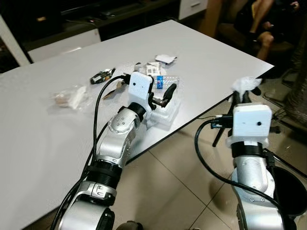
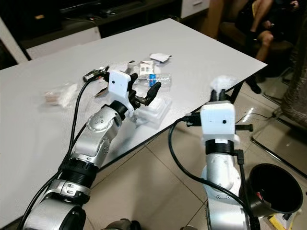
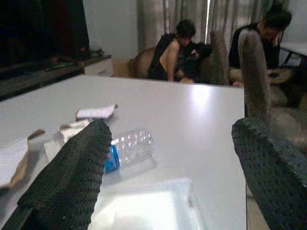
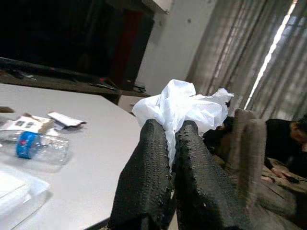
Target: Picking trash to rubbish bin
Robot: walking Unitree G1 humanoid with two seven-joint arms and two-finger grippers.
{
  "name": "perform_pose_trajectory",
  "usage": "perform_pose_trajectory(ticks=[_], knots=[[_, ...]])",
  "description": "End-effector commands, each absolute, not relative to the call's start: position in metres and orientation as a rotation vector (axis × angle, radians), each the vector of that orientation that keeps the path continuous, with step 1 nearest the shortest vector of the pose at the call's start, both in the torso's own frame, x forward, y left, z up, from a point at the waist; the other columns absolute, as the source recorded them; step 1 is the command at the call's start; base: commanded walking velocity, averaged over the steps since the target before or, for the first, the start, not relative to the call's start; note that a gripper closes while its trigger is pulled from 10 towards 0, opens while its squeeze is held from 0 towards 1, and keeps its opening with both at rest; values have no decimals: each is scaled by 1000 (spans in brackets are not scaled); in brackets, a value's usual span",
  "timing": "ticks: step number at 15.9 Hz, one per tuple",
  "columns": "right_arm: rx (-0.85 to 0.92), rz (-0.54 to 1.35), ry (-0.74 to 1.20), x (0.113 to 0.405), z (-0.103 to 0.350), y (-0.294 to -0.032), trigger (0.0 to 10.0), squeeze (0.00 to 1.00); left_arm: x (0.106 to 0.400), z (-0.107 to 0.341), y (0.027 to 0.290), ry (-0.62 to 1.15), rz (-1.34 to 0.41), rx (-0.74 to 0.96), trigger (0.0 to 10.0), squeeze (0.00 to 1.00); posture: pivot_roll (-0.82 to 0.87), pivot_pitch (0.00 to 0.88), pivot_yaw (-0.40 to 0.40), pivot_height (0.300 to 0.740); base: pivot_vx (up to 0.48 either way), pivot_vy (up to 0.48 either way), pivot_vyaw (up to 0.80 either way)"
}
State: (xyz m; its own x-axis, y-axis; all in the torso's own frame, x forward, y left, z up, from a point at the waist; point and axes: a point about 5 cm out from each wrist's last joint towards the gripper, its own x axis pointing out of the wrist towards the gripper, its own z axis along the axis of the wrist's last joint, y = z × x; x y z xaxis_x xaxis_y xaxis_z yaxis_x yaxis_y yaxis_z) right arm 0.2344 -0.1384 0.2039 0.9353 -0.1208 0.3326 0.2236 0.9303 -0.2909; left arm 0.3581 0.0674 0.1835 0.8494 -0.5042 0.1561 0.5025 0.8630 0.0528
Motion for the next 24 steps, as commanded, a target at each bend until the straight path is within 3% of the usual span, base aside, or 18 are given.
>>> perform_pose_trajectory(ticks=[1, 6, 10, 16, 24], knots=[[-303, -166, -326, 232, 207, -137, 10000, 0, 364, 185, 71, -157, -515, 49, 10000, 0, 26, 126, 54, 740, 0, 0, 0], [-191, -171, -247, 228, 199, -136, 10000, 0, 376, 176, 80, -90, -490, 132, 10000, 0, 11, 157, 74, 740, 0, 0, 0], [-4, -135, -16, 217, 168, -131, 10000, 0, 388, 172, 81, -42, -471, 214, 10000, 0, -29, 191, 103, 740, 0, 0, 0], [5, -57, 24, 205, 163, -116, 10000, 0, 398, 179, 92, -43, -393, 264, 10000, 0, -62, 229, 121, 740, 0, 0, 0], [11, 134, 53, 202, 162, -96, 10000, 0, 409, 189, 132, -25, -199, 340, 10000, 0, -44, 220, 113, 740, 0, 0, 0]])
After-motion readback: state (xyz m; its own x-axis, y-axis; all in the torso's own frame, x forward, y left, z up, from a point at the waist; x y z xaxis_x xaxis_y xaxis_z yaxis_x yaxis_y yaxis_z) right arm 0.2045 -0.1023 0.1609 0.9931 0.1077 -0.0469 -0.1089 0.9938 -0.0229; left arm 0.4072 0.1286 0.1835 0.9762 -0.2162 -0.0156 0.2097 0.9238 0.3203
